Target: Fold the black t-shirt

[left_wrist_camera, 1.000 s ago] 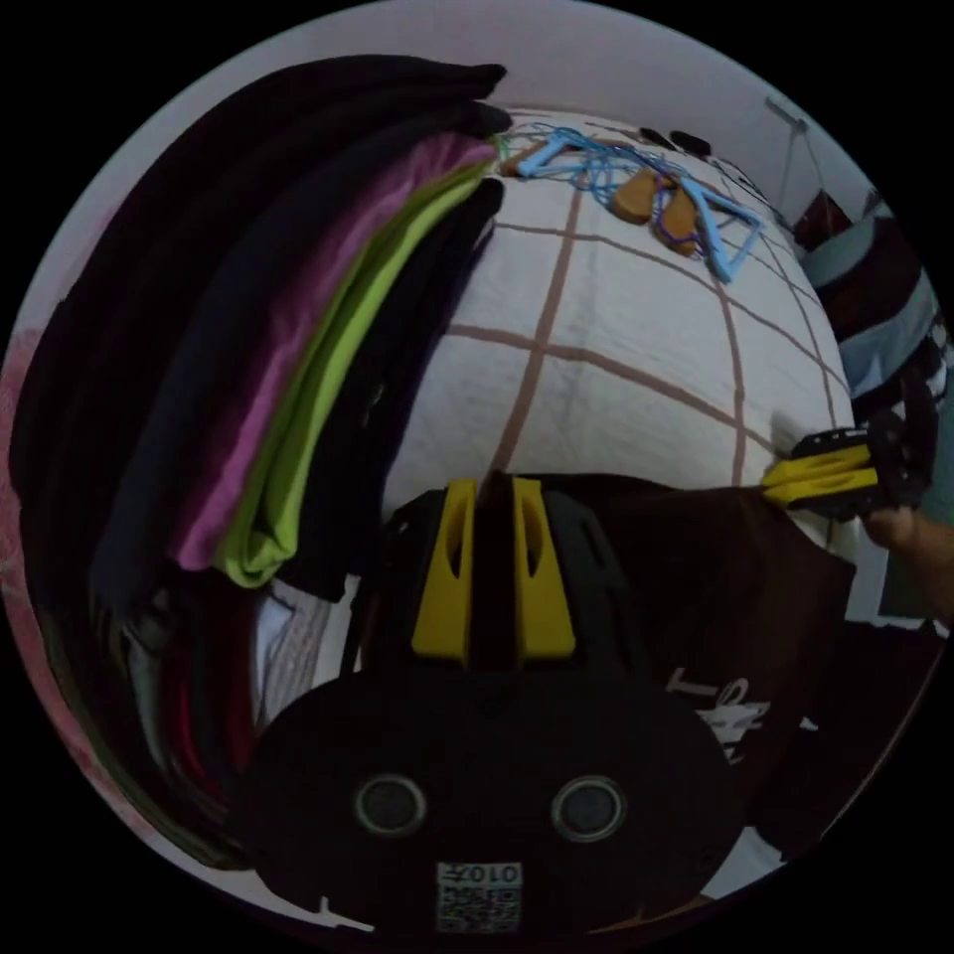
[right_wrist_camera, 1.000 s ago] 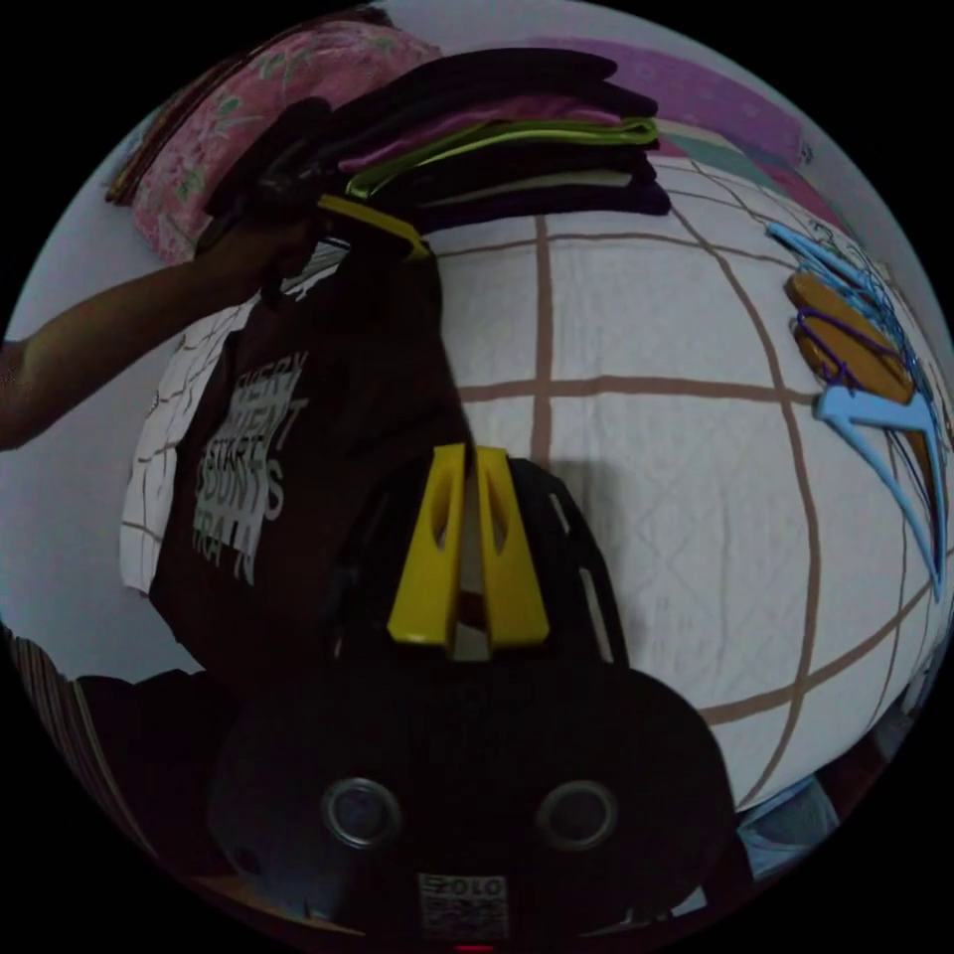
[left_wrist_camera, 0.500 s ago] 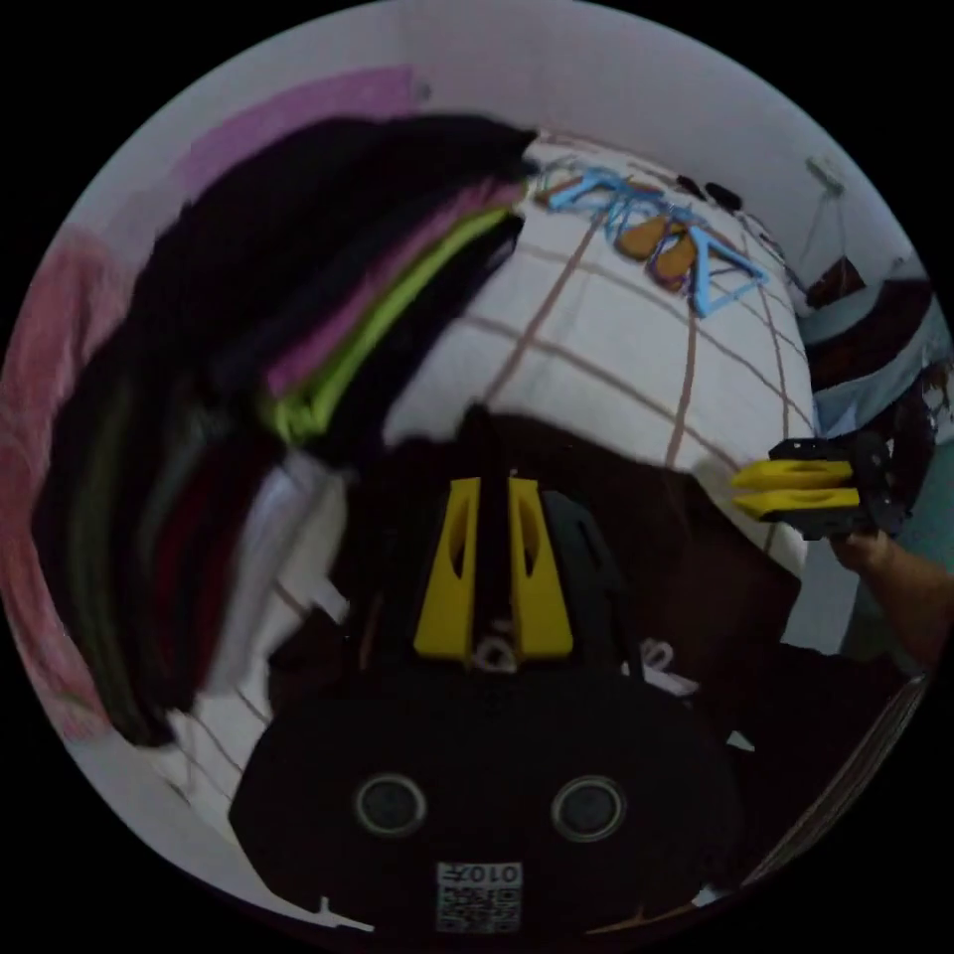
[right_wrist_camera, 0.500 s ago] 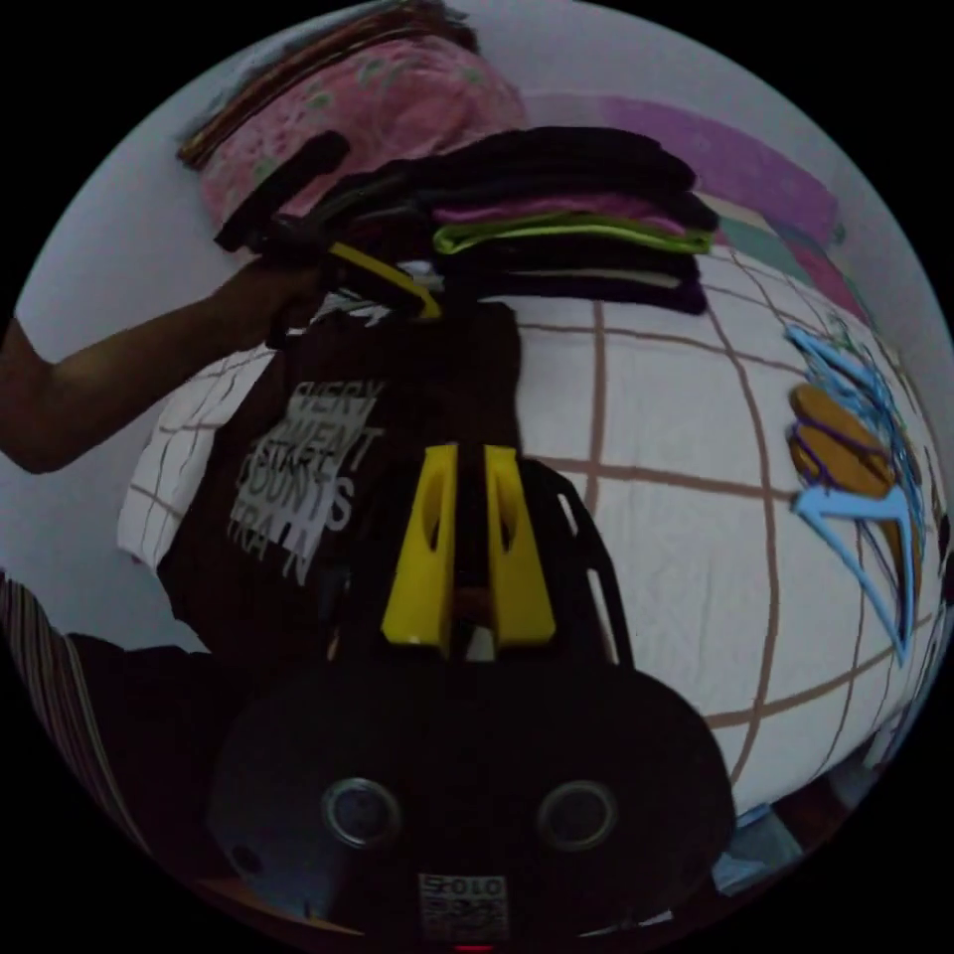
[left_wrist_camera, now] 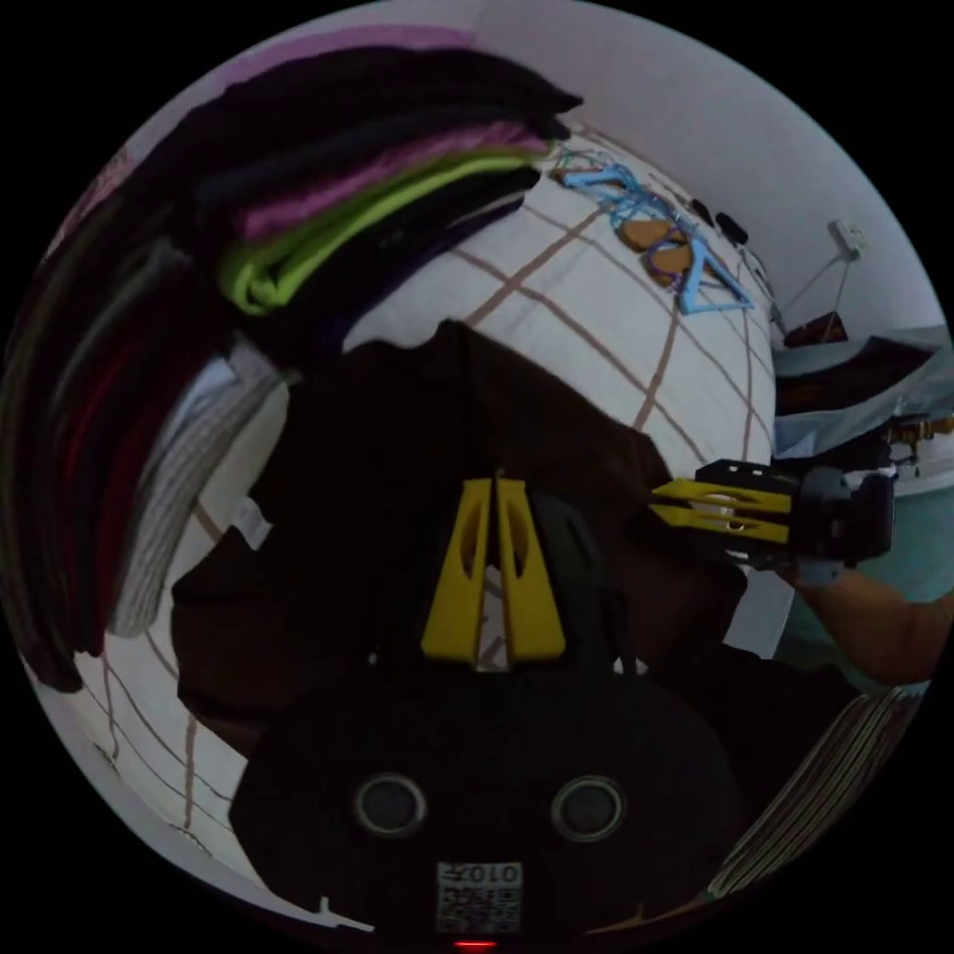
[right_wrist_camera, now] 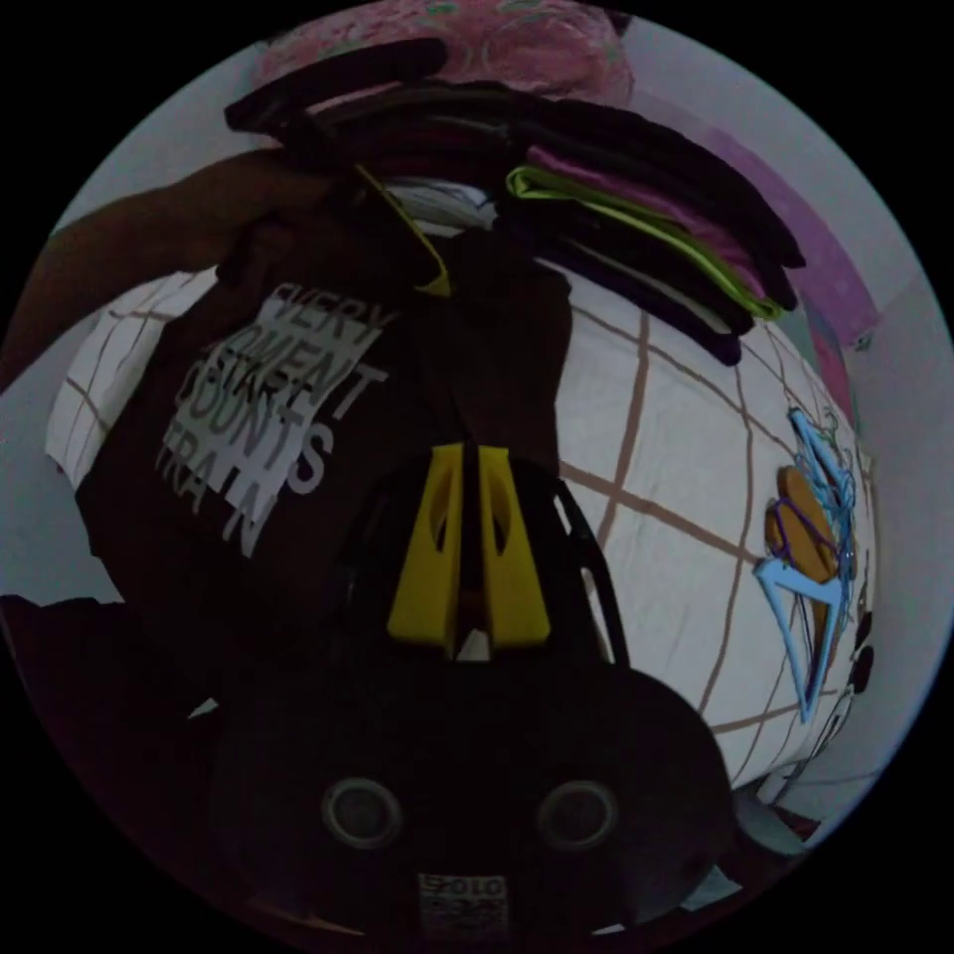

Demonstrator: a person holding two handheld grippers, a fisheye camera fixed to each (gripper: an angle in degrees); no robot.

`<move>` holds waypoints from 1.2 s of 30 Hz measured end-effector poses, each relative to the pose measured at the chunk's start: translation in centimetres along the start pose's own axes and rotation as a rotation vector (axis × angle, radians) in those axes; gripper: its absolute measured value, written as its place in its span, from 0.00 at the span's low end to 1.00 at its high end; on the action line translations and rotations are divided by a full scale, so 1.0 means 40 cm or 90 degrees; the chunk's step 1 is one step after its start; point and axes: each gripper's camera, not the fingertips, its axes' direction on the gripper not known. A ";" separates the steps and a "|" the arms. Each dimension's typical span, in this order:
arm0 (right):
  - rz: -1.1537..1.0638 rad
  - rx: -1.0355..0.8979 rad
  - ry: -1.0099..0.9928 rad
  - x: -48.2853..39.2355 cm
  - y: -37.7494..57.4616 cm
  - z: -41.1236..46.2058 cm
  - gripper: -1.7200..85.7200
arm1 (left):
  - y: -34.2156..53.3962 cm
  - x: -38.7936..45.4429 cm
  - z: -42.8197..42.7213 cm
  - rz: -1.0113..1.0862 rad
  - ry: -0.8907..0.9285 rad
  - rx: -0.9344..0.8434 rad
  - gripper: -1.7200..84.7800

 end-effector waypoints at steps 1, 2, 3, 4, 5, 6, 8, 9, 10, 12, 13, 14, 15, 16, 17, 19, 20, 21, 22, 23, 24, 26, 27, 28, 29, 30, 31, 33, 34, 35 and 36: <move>0.005 0.008 0.004 0.007 -0.004 -0.013 0.06 | 0.016 -0.002 -0.022 -0.002 0.003 0.012 0.02; 0.013 0.024 0.006 0.018 -0.013 -0.035 0.06 | 0.025 -0.003 -0.030 -0.002 0.003 0.016 0.02; 0.012 0.032 -0.010 0.025 -0.023 -0.048 0.06 | 0.043 -0.008 -0.037 -0.005 0.000 0.014 0.02; 0.008 0.032 -0.022 0.027 -0.030 -0.051 0.06 | 0.062 -0.017 -0.031 -0.013 -0.005 0.002 0.02; -0.007 0.024 -0.042 0.025 -0.044 -0.047 0.06 | 0.072 -0.024 -0.024 -0.017 -0.003 -0.005 0.02; -0.030 0.005 -0.053 0.019 -0.058 -0.031 0.06 | 0.092 -0.040 -0.004 -0.031 0.006 -0.028 0.02; -0.055 -0.041 -0.061 0.015 -0.076 0.002 0.07 | 0.124 -0.065 0.032 -0.043 0.021 -0.068 0.02; -0.052 -0.050 -0.073 0.025 -0.087 0.007 0.08 | 0.147 -0.080 0.032 -0.052 0.039 -0.051 0.02; -0.045 -0.042 -0.084 0.034 -0.093 0.000 0.08 | 0.166 -0.094 0.020 -0.058 0.053 -0.045 0.03; 0.009 0.044 -0.130 0.093 -0.121 -0.056 0.09 | 0.192 -0.101 -0.009 -0.054 0.038 -0.042 0.04; 0.021 0.071 -0.141 0.110 -0.131 -0.071 0.10 | 0.214 -0.101 -0.036 -0.045 0.019 -0.026 0.04; 0.033 0.116 -0.152 0.145 -0.156 -0.093 0.10 | 0.226 -0.100 -0.050 -0.040 0.010 -0.017 0.04; 0.038 0.135 -0.144 0.180 -0.194 -0.101 0.11 | 0.251 -0.099 -0.080 -0.034 -0.006 0.001 0.05; 0.032 0.136 -0.137 0.197 -0.218 -0.099 0.12 | 0.280 -0.100 -0.107 -0.034 -0.023 0.012 0.05; 0.019 0.125 -0.127 0.231 -0.270 -0.085 0.13 | 0.295 -0.101 -0.119 -0.034 -0.029 0.016 0.05; 0.017 0.101 -0.137 0.285 -0.354 -0.051 0.14 | 0.361 -0.105 -0.157 -0.043 -0.040 0.031 0.05; 0.020 0.093 -0.170 0.319 -0.406 -0.027 0.14 | 0.379 -0.106 -0.165 -0.047 -0.041 0.034 0.05; 0.021 0.078 -0.208 0.346 -0.456 -0.003 0.15 | 0.418 -0.110 -0.180 -0.061 -0.046 0.038 0.04; 0.021 0.072 -0.227 0.358 -0.479 0.009 0.15 | 0.459 -0.115 -0.195 -0.076 -0.050 0.041 0.04; 0.019 0.065 -0.258 0.373 -0.518 0.031 0.15 | 0.480 -0.118 -0.202 -0.084 -0.050 0.043 0.04; 0.010 0.056 -0.269 0.378 -0.550 0.047 0.15 | 0.523 -0.125 -0.217 -0.104 -0.050 0.045 0.03; -0.007 0.045 -0.277 0.374 -0.589 0.066 0.14 | 0.588 -0.138 -0.238 -0.133 -0.047 0.048 0.03; -0.019 0.030 -0.288 0.367 -0.611 0.077 0.13 | 0.630 -0.146 -0.253 -0.152 -0.049 0.052 0.02; -0.024 0.022 -0.290 0.363 -0.620 0.081 0.12 | 0.670 -0.155 -0.265 -0.167 -0.051 0.052 0.02; -0.033 0.013 -0.284 0.356 -0.637 0.083 0.10 | 0.689 -0.160 -0.271 -0.175 -0.052 0.051 0.02; -0.030 0.016 -0.258 0.355 -0.650 0.075 0.08 | 0.725 -0.171 -0.282 -0.190 -0.055 0.048 0.02; -0.020 0.021 -0.243 0.358 -0.656 0.069 0.07 | 0.757 -0.183 -0.294 -0.205 -0.058 0.049 0.02; 0.048 0.004 -0.208 0.390 -0.674 0.062 0.07 | 0.799 -0.202 -0.314 -0.230 -0.065 0.055 0.02; 0.067 -0.010 -0.206 0.400 -0.678 0.066 0.07 | 0.823 -0.216 -0.328 -0.247 -0.074 0.060 0.03; 0.088 -0.029 -0.218 0.414 -0.683 0.075 0.07 | 0.834 -0.223 -0.335 -0.255 -0.081 0.064 0.03; 0.082 -0.026 -0.241 0.418 -0.690 0.079 0.09 | 0.853 -0.236 -0.348 -0.270 -0.100 0.073 0.03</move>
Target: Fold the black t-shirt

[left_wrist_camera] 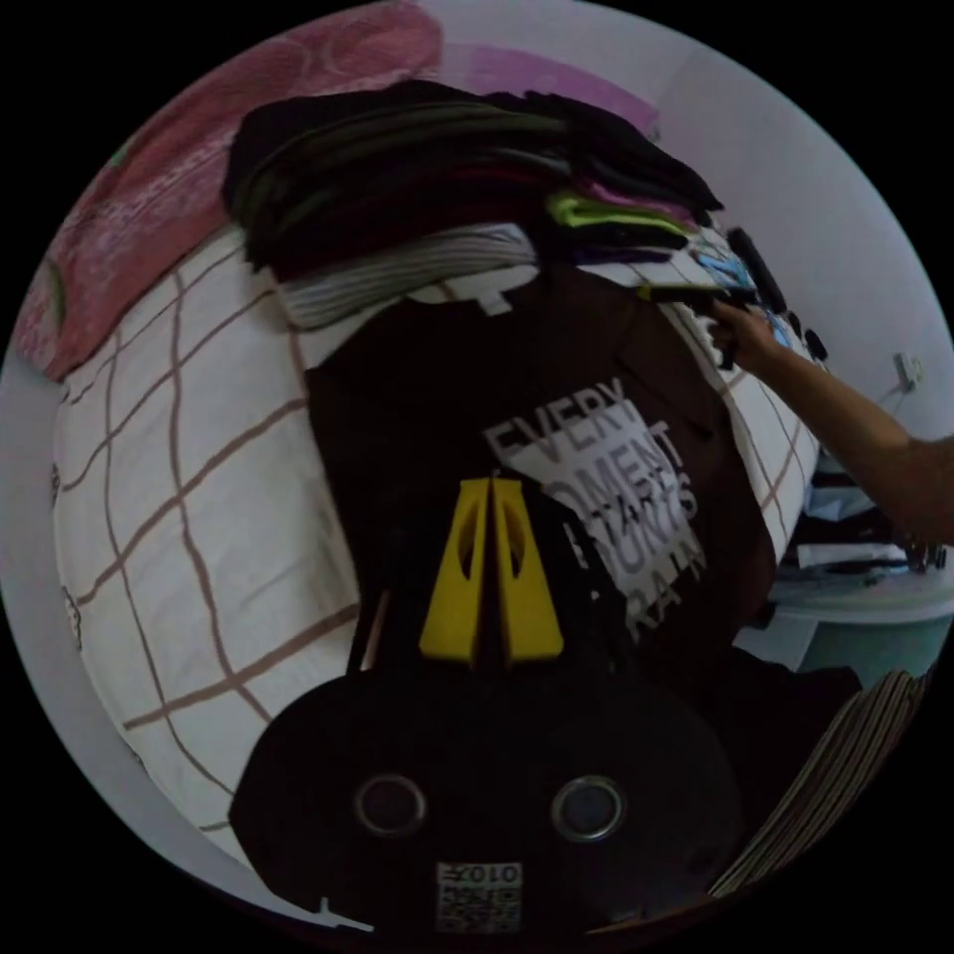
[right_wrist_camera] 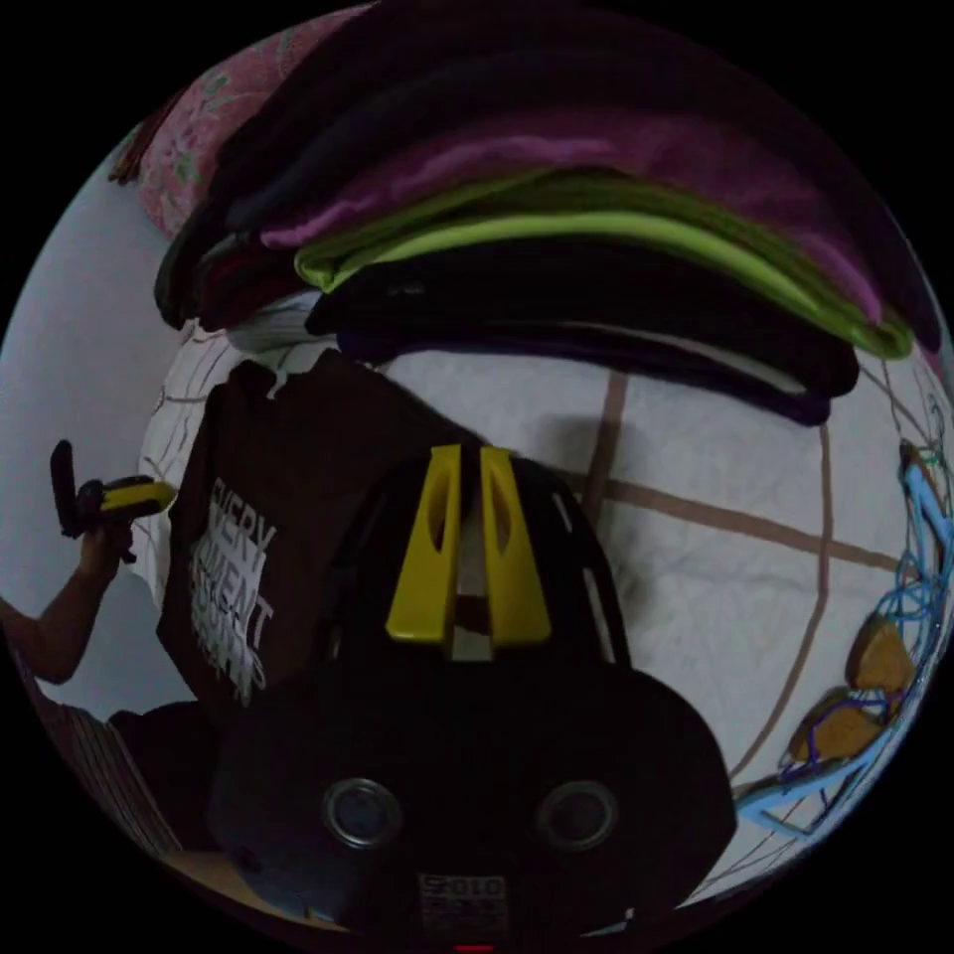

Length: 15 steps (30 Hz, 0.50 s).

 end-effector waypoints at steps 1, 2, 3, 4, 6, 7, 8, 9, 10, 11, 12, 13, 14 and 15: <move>-0.003 0.002 -0.005 -0.001 -0.005 -0.002 0.09 | 0.006 -0.019 -0.012 -0.010 -0.020 0.014 0.04; -0.012 0.008 0.002 -0.010 -0.017 -0.012 0.11 | 0.008 -0.027 -0.018 -0.011 -0.029 0.020 0.05; -0.019 0.018 0.019 -0.022 -0.030 -0.027 0.12 | 0.009 -0.042 -0.030 -0.008 -0.047 0.031 0.06; -0.023 0.023 0.027 -0.029 -0.036 -0.036 0.13 | 0.008 -0.056 -0.041 -0.005 -0.067 0.043 0.07; -0.047 0.046 0.060 -0.061 -0.064 -0.078 0.14 | 0.004 -0.076 -0.059 0.007 -0.089 0.074 0.08; -0.065 0.050 0.069 -0.074 -0.072 -0.088 0.14 | -0.003 -0.088 -0.068 0.027 -0.097 0.095 0.08; -0.113 0.051 0.091 -0.106 -0.091 -0.102 0.14 | -0.008 -0.092 -0.070 0.040 -0.099 0.103 0.08; -0.169 0.043 0.111 -0.142 -0.112 -0.108 0.14 | -0.021 -0.101 -0.069 0.074 -0.096 0.116 0.09; -0.197 0.036 0.116 -0.159 -0.123 -0.108 0.14 | -0.036 -0.108 -0.064 0.110 -0.090 0.121 0.09; -0.244 0.018 0.120 -0.191 -0.147 -0.103 0.15 | -0.044 -0.112 -0.060 0.125 -0.090 0.120 0.09; -0.279 0.001 0.120 -0.217 -0.169 -0.094 0.15 | -0.061 -0.118 -0.050 0.155 -0.096 0.108 0.10; -0.292 -0.009 0.122 -0.228 -0.179 -0.087 0.15 | -0.076 -0.125 -0.042 0.182 -0.108 0.094 0.10; -0.314 -0.031 0.129 -0.247 -0.200 -0.072 0.15 | -0.082 -0.128 -0.040 0.193 -0.111 0.091 0.10; -0.331 -0.052 0.134 -0.263 -0.219 -0.056 0.15 | -0.091 -0.136 -0.039 0.216 -0.102 0.090 0.10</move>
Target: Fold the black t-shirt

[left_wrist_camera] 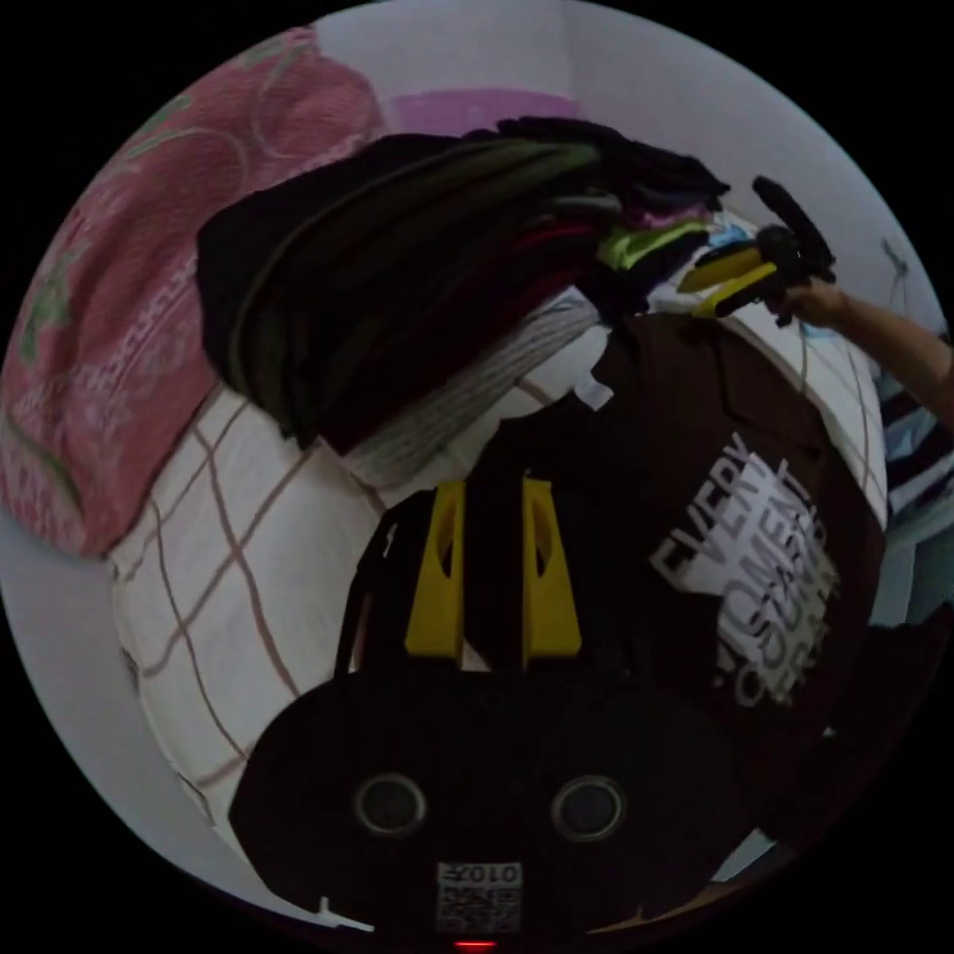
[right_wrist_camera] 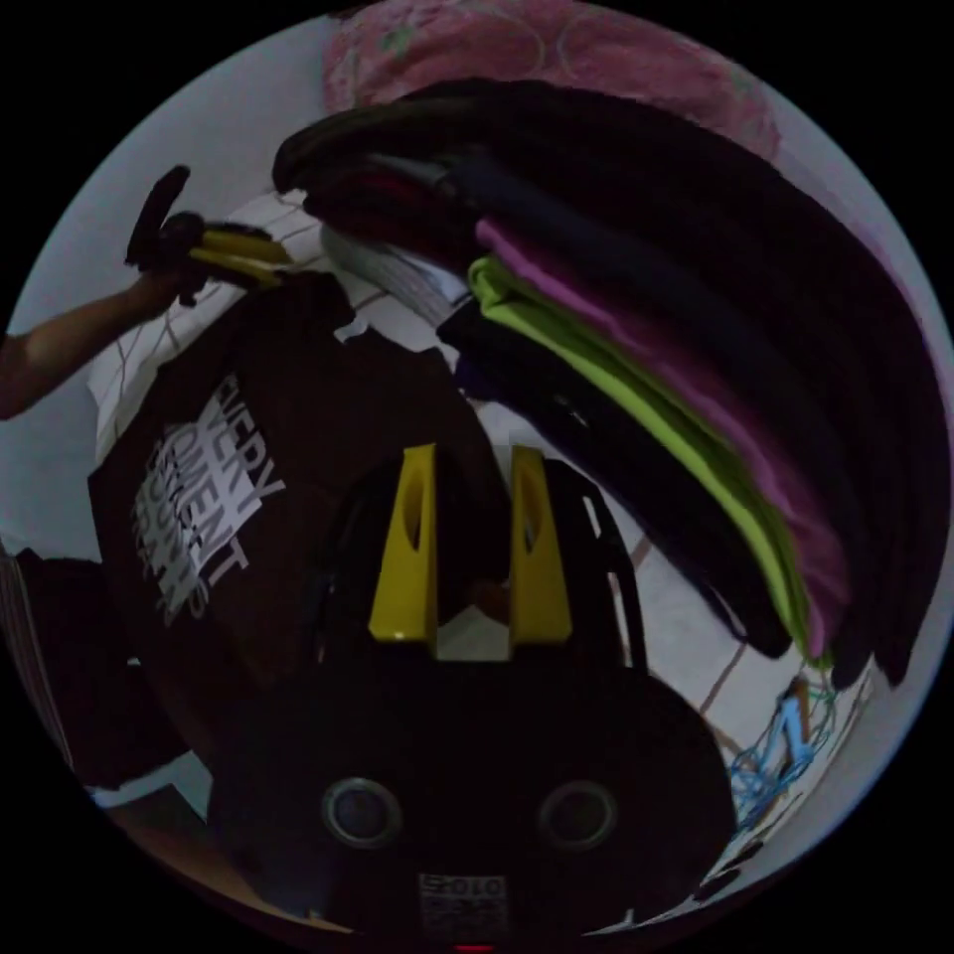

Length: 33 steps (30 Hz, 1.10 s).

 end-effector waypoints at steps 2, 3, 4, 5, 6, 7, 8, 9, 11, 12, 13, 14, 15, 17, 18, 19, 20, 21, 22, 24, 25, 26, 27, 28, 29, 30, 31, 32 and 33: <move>-0.021 -0.020 0.003 -0.009 -0.034 0.011 0.15 | -0.003 -0.011 0.007 0.034 0.030 -0.010 0.11; -0.028 -0.022 0.002 -0.014 -0.054 0.013 0.15 | -0.002 -0.016 0.014 0.053 0.040 -0.025 0.11; -0.031 -0.023 -0.001 -0.016 -0.063 0.013 0.15 | 0.002 -0.021 0.018 0.070 0.047 -0.037 0.11; -0.034 -0.022 -0.009 -0.019 -0.080 0.012 0.15 | 0.004 -0.023 0.018 0.077 0.050 -0.041 0.11; -0.035 -0.022 -0.014 -0.022 -0.095 0.010 0.15 | 0.008 -0.028 0.016 0.088 0.055 -0.043 0.10; -0.038 -0.023 -0.016 -0.024 -0.102 0.010 0.15 | 0.010 -0.034 0.013 0.093 0.066 -0.042 0.10; -0.042 -0.026 -0.022 -0.028 -0.115 0.009 0.14 | 0.010 -0.036 0.011 0.095 0.074 -0.042 0.10; -0.045 -0.031 -0.031 -0.032 -0.127 0.009 0.14 | 0.010 -0.041 0.007 0.099 0.085 -0.039 0.10; -0.050 -0.039 -0.049 -0.040 -0.142 0.010 0.13 | 0.010 -0.044 0.006 0.104 0.096 -0.043 0.09; -0.051 -0.045 -0.055 -0.047 -0.148 0.010 0.11 | 0.012 -0.043 0.007 0.107 0.108 -0.049 0.08; -0.052 -0.046 -0.057 -0.051 -0.151 0.009 0.11 | 0.015 -0.041 0.009 0.112 0.125 -0.059 0.07; -0.051 -0.044 -0.059 -0.059 -0.153 0.005 0.09 | 0.017 -0.039 0.008 0.115 0.130 -0.063 0.07; -0.046 -0.042 -0.058 -0.066 -0.153 -0.001 0.07 | 0.024 -0.036 0.002 0.114 0.134 -0.060 0.06; -0.044 -0.032 -0.067 -0.078 -0.151 -0.015 0.05 | 0.037 -0.034 -0.013 0.107 0.141 -0.051 0.04; -0.041 -0.023 -0.068 -0.086 -0.149 -0.025 0.05 | 0.046 -0.035 -0.025 0.098 0.149 -0.044 0.03; -0.039 -0.018 -0.069 -0.090 -0.147 -0.031 0.04 | 0.056 -0.036 -0.039 0.088 0.151 -0.037 0.03; -0.034 -0.010 -0.073 -0.098 -0.144 -0.042 0.04 | 0.060 -0.035 -0.046 0.085 0.151 -0.033 0.03; -0.031 -0.002 -0.078 -0.107 -0.141 -0.054 0.04 | 0.068 -0.033 -0.062 0.078 0.153 -0.025 0.02; -0.031 0.001 -0.079 -0.112 -0.139 -0.060 0.04 | 0.075 -0.028 -0.079 0.075 0.152 -0.019 0.02; -0.034 0.005 -0.075 -0.139 -0.133 -0.081 0.04 | 0.084 -0.015 -0.103 0.077 0.144 -0.018 0.02; -0.035 0.005 -0.074 -0.147 -0.131 -0.087 0.04 | 0.090 -0.004 -0.118 0.082 0.136 -0.021 0.02; -0.039 0.006 -0.071 -0.164 -0.126 -0.097 0.03 | 0.093 0.003 -0.126 0.085 0.131 -0.022 0.02; -0.042 0.006 -0.067 -0.182 -0.120 -0.109 0.03 | 0.099 0.017 -0.142 0.092 0.121 -0.024 0.02; -0.043 0.007 -0.064 -0.192 -0.117 -0.116 0.03 | 0.104 0.031 -0.160 0.100 0.112 -0.026 0.02; -0.046 0.009 -0.058 -0.210 -0.109 -0.129 0.03 | 0.107 0.039 -0.168 0.103 0.108 -0.028 0.02; -0.049 0.010 -0.054 -0.229 -0.100 -0.143 0.03 | 0.114 0.055 -0.187 0.109 0.098 -0.031 0.02; -0.049 0.010 -0.052 -0.239 -0.094 -0.150 0.03 | 0.121 0.070 -0.207 0.115 0.090 -0.031 0.02; -0.050 0.010 -0.047 -0.258 -0.083 -0.165 0.03 | 0.125 0.078 -0.217 0.118 0.086 -0.032 0.02; -0.049 0.010 -0.046 -0.278 -0.070 -0.182 0.03 | 0.133 0.095 -0.241 0.122 0.078 -0.032 0.02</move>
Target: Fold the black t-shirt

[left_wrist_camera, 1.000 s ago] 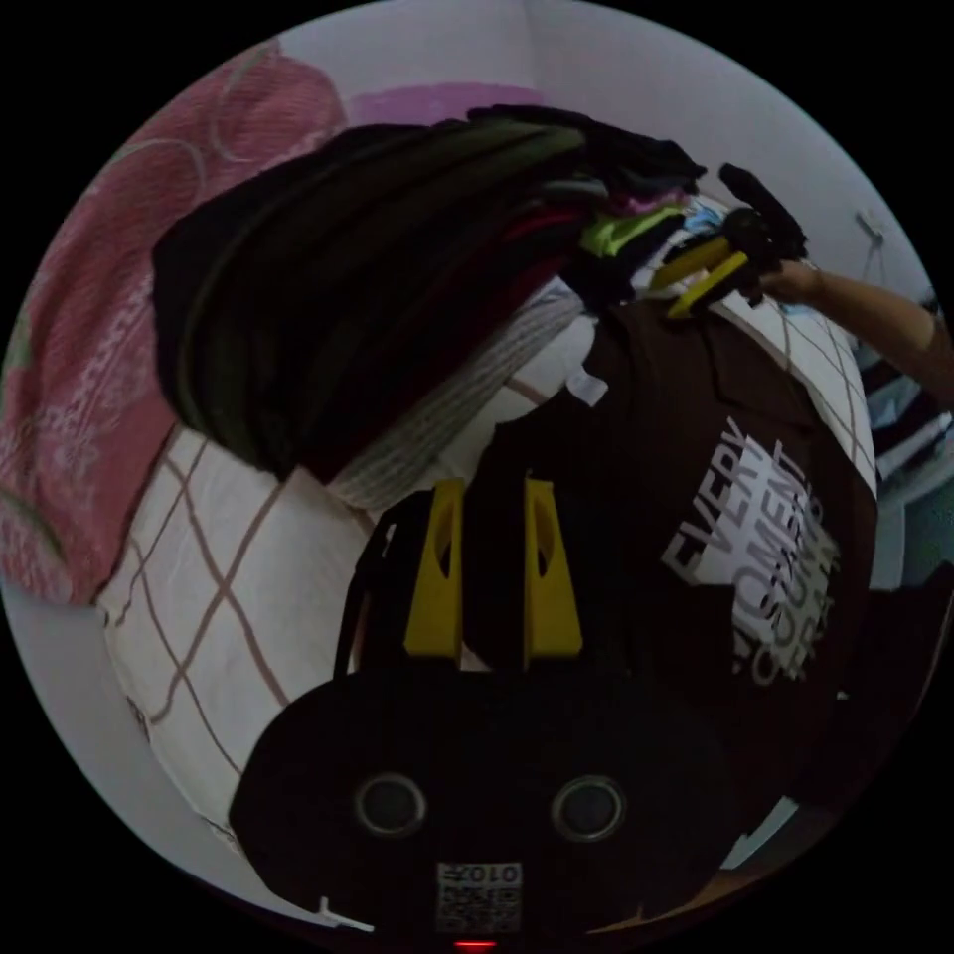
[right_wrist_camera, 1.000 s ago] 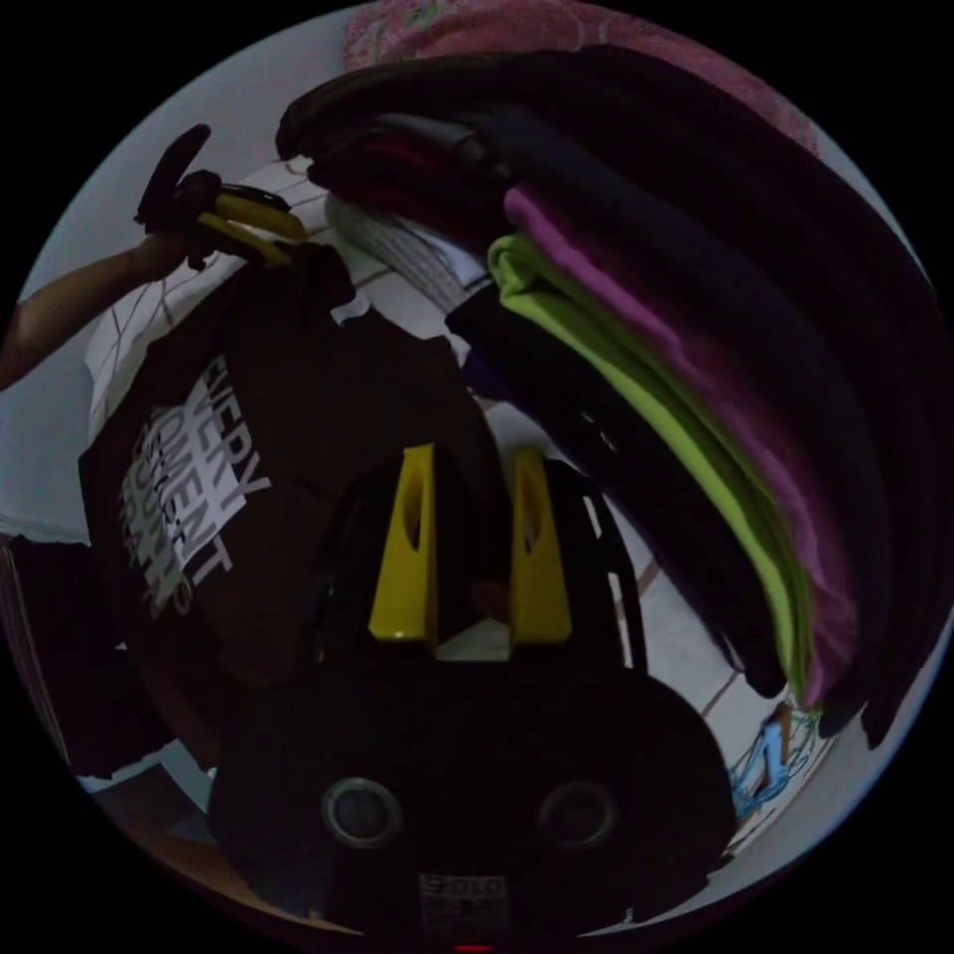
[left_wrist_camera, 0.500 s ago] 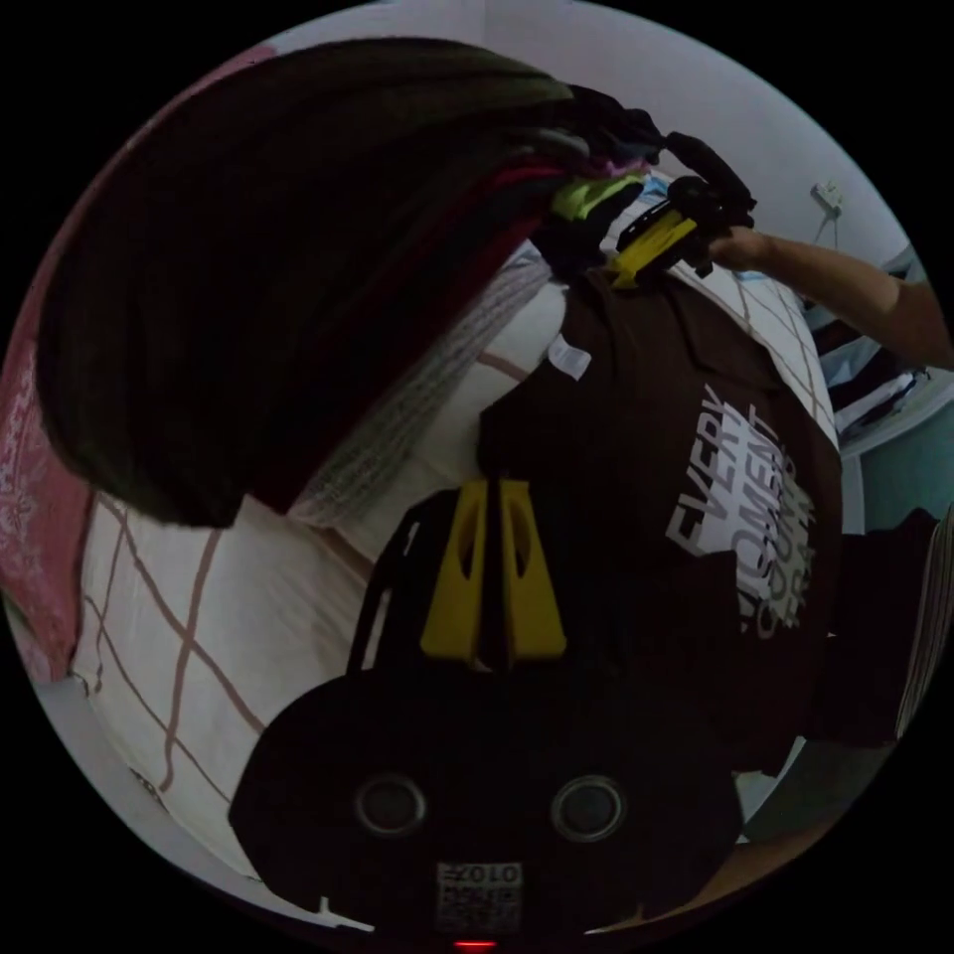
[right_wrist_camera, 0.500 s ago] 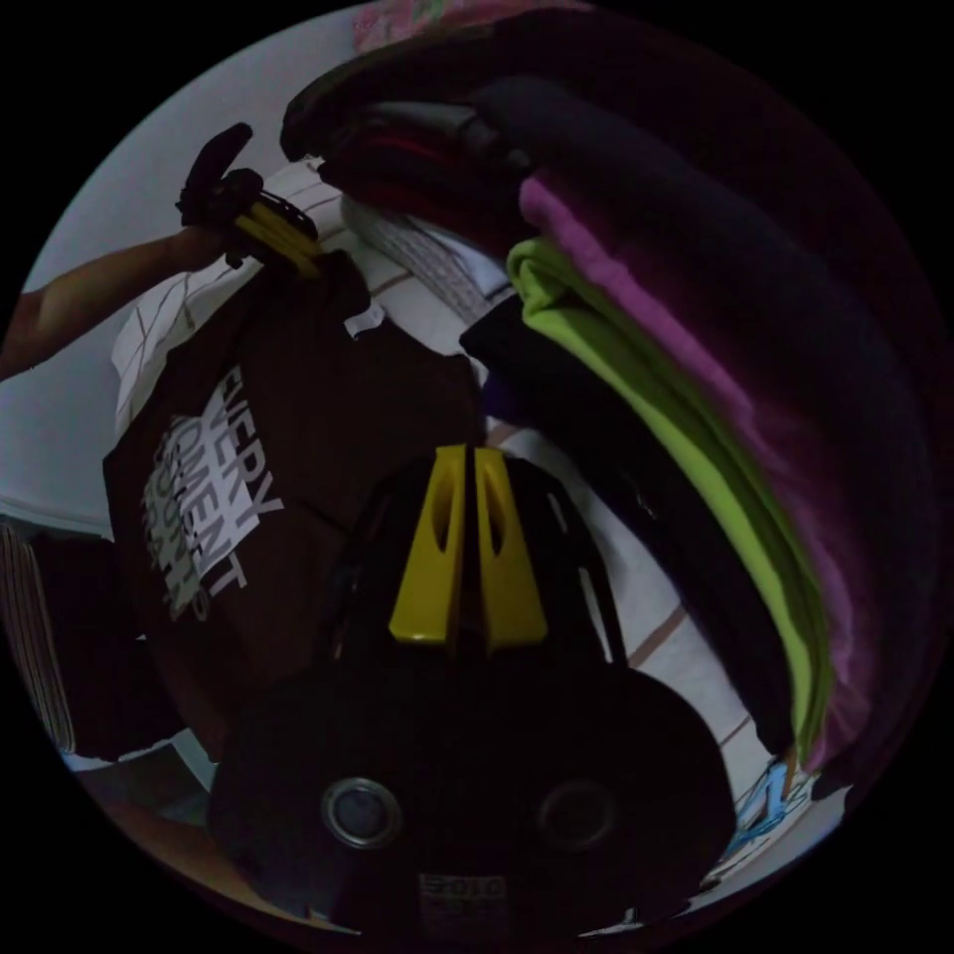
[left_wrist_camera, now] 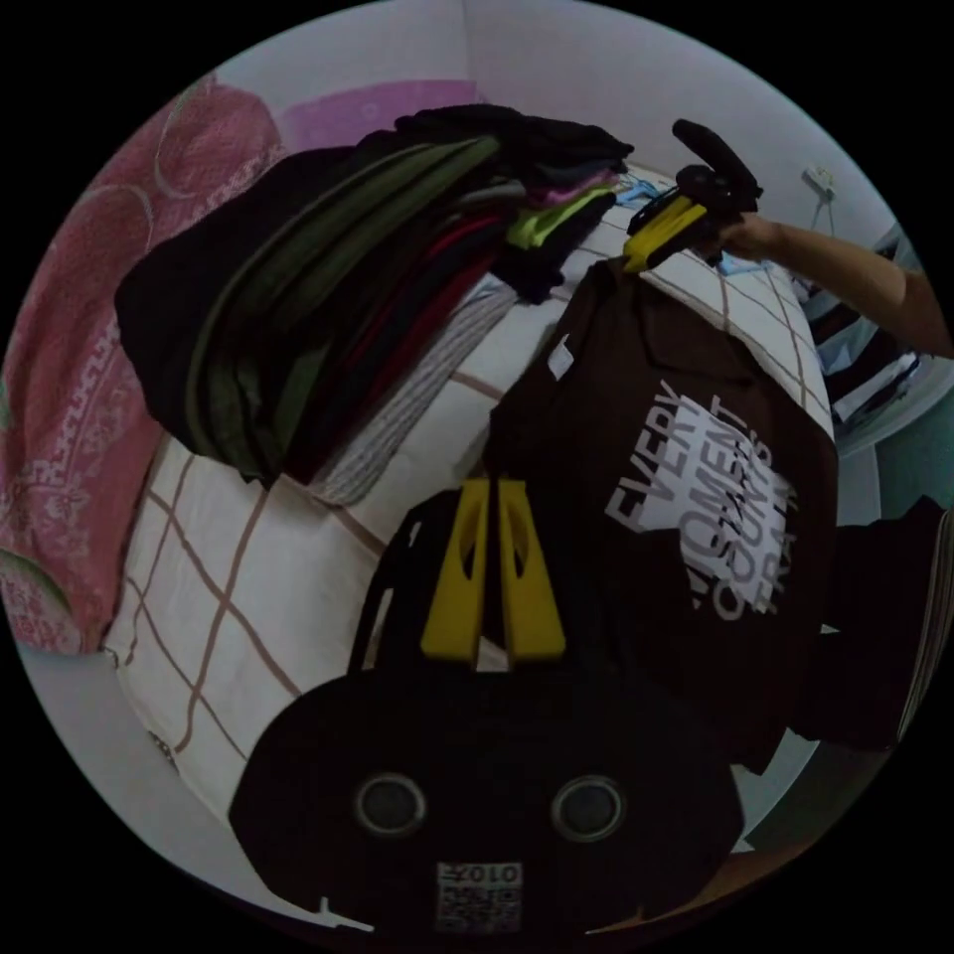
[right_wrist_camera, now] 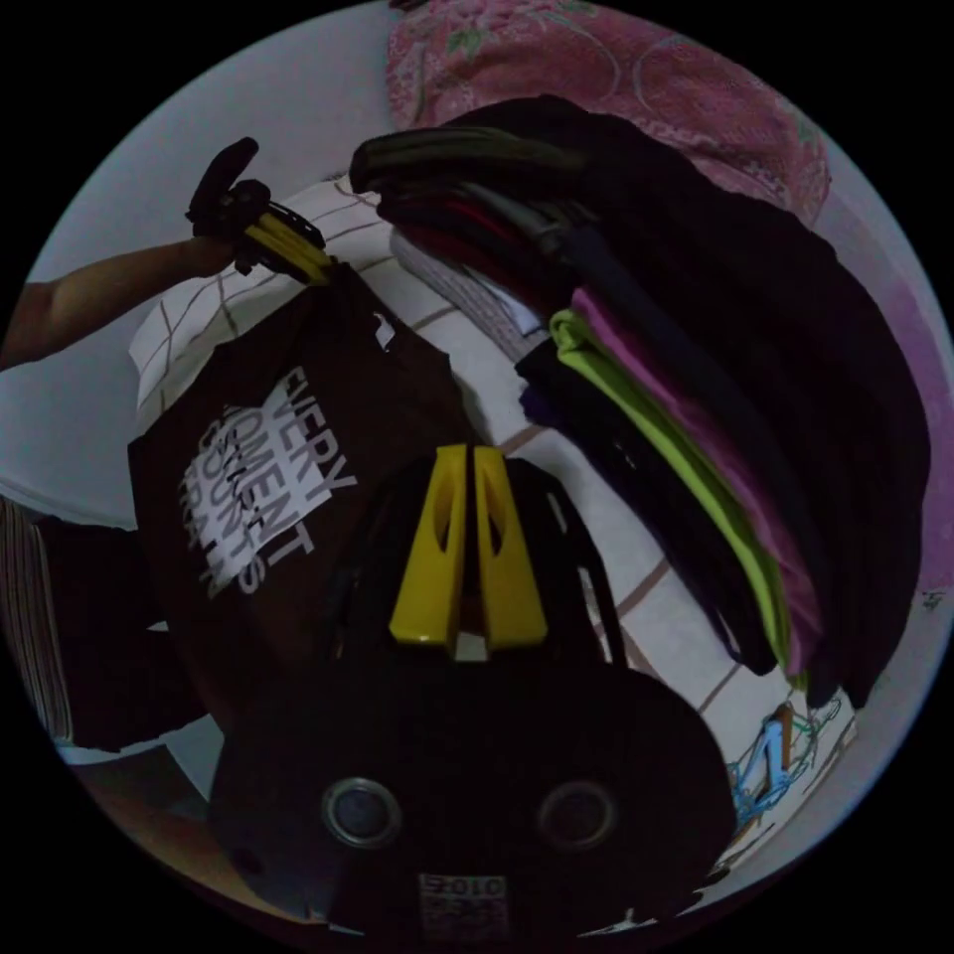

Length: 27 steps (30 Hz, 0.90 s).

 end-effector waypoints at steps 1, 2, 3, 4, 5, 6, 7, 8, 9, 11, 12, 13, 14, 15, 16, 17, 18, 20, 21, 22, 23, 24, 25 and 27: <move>0.001 0.002 0.000 -0.012 0.006 -0.009 0.03 | 0.007 0.020 -0.024 0.001 -0.006 0.003 0.02; 0.003 0.008 0.001 -0.038 0.020 -0.028 0.03 | 0.011 0.031 -0.037 0.001 -0.009 0.006 0.02; 0.005 0.015 0.005 -0.067 0.035 -0.048 0.03 | 0.021 0.053 -0.065 -0.001 -0.013 0.013 0.02; 0.006 0.017 0.008 -0.083 0.043 -0.058 0.03 | 0.032 0.077 -0.094 -0.001 -0.018 0.019 0.02; 0.006 0.019 0.015 -0.116 0.060 -0.077 0.03 | 0.038 0.091 -0.109 0.000 -0.023 0.020 0.02; 0.005 0.024 0.018 -0.152 0.079 -0.097 0.03 | 0.051 0.120 -0.139 0.000 -0.036 0.021 0.02; 0.005 0.027 0.021 -0.171 0.089 -0.107 0.03 | 0.064 0.153 -0.172 0.003 -0.046 0.027 0.02; 0.005 0.034 0.024 -0.210 0.108 -0.126 0.03 | 0.072 0.171 -0.189 0.005 -0.050 0.032 0.02; 0.003 0.038 0.028 -0.251 0.129 -0.144 0.03 | 0.088 0.211 -0.219 0.013 -0.065 0.037 0.02; 0.003 0.042 0.029 -0.312 0.163 -0.163 0.03 | 0.114 0.274 -0.254 0.025 -0.086 0.034 0.02; 0.004 0.040 0.026 -0.352 0.185 -0.169 0.03 | 0.134 0.316 -0.271 0.031 -0.087 0.031 0.02; 0.003 0.039 0.025 -0.373 0.196 -0.171 0.03 | 0.156 0.357 -0.281 0.036 -0.086 0.026 0.02; 0.001 0.030 0.020 -0.412 0.217 -0.167 0.03 | 0.167 0.379 -0.283 0.039 -0.086 0.020 0.02; 0.000 0.014 0.016 -0.449 0.238 -0.155 0.03 | 0.190 0.418 -0.280 0.040 -0.080 0.005 0.02; 0.000 0.006 0.013 -0.466 0.248 -0.146 0.03 | 0.212 0.454 -0.269 0.043 -0.063 -0.012 0.02; 0.000 -0.011 0.003 -0.497 0.267 -0.122 0.03 | 0.223 0.471 -0.261 0.045 -0.057 -0.024 0.02; 0.003 -0.032 -0.006 -0.522 0.286 -0.091 0.03 | 0.243 0.504 -0.239 0.049 -0.052 -0.049 0.02; 0.014 -0.062 -0.019 -0.549 0.312 -0.037 0.03 | 0.269 0.544 -0.203 0.052 -0.044 -0.076 0.02; 0.030 -0.080 -0.026 -0.560 0.328 0.000 0.03 | 0.284 0.562 -0.175 0.046 -0.038 -0.095 0.02; 0.037 -0.087 -0.033 -0.565 0.335 0.017 0.03 | 0.294 0.573 -0.150 0.036 -0.028 -0.112 0.02; 0.049 -0.101 -0.042 -0.574 0.347 0.048 0.03 | 0.299 0.578 -0.139 0.030 -0.025 -0.120 0.02; 0.056 -0.117 -0.039 -0.583 0.357 0.076 0.04 | 0.304 0.584 -0.123 0.020 -0.025 -0.132 0.02; 0.057 -0.124 -0.036 -0.588 0.361 0.087 0.04 | 0.308 0.588 -0.114 0.011 -0.025 -0.136 0.02; 0.058 -0.132 -0.040 -0.604 0.375 0.118 0.04 | 0.313 0.586 -0.103 0.002 -0.017 -0.146 0.02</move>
